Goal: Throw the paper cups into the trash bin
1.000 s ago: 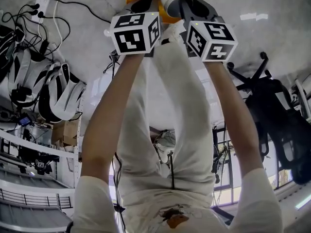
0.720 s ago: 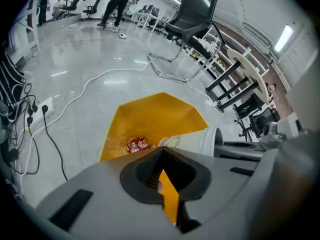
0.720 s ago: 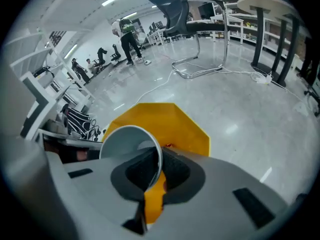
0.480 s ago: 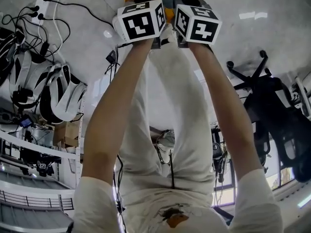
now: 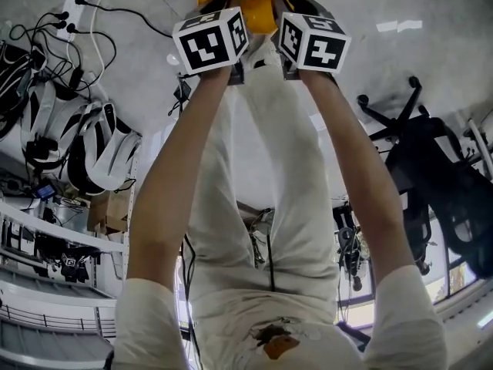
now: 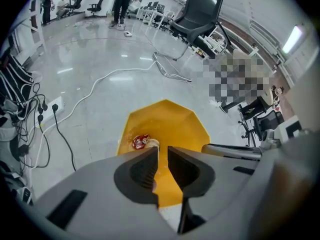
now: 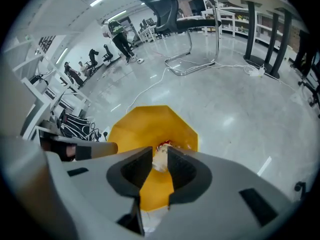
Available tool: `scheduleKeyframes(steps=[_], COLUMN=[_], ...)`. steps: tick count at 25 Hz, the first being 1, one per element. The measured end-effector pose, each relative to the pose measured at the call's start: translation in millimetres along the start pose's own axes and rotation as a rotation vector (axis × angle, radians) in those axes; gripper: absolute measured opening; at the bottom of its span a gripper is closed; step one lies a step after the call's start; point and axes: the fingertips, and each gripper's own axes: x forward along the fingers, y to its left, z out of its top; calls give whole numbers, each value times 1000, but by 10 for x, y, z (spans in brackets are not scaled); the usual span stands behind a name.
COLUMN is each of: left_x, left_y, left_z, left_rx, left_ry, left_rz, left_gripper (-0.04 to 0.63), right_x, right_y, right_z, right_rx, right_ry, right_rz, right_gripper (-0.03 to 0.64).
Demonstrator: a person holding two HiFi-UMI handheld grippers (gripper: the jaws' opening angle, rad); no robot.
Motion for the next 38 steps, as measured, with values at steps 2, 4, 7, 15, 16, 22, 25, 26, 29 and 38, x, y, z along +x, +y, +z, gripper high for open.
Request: scheduleKeyframes(steps=[2, 4, 7, 15, 16, 22, 25, 26, 29, 38], left_x=[-166, -364, -713, -1665, -1806, -2884, -3544, -3758, -4396, -6069], left_y=[-78, -170, -315, -842, -913, -1294, -1407, -1445, -1625, -2230], left_z=[43, 104, 176, 525, 582, 872, 1036, 1097, 1173, 1241], left_rx=[3, 12, 20, 58, 63, 19, 4, 13, 48, 114], left_ry=[-10, -20, -31, -102, -115, -187, -250, -275, -342, -508], left_rz=[-14, -26, -31, -81, -87, -136, -167, -173, -190, -280], left_gripper=[63, 60, 46, 8, 8, 6, 6, 6, 6, 6], right_x=[-161, -345, -674, -1639, -1781, -2758, -3268, -3441, -4014, -5682], right_y=[56, 130, 256, 578, 632, 940, 1149, 1228, 1480, 2185], right_z=[42, 93, 146, 565, 650, 1090, 1305, 1400, 1629, 2034], right_rx=[-17, -40, -75, -180, -192, -283, -295, -303, -337, -382], right_ry=[-2, -5, -1, -58, -71, -145, -188, -211, -270, -438], right_rz=[11, 24, 42, 76, 86, 113, 134, 144, 184, 262], right_gripper=[97, 91, 83, 20, 14, 8, 8, 8, 8, 6])
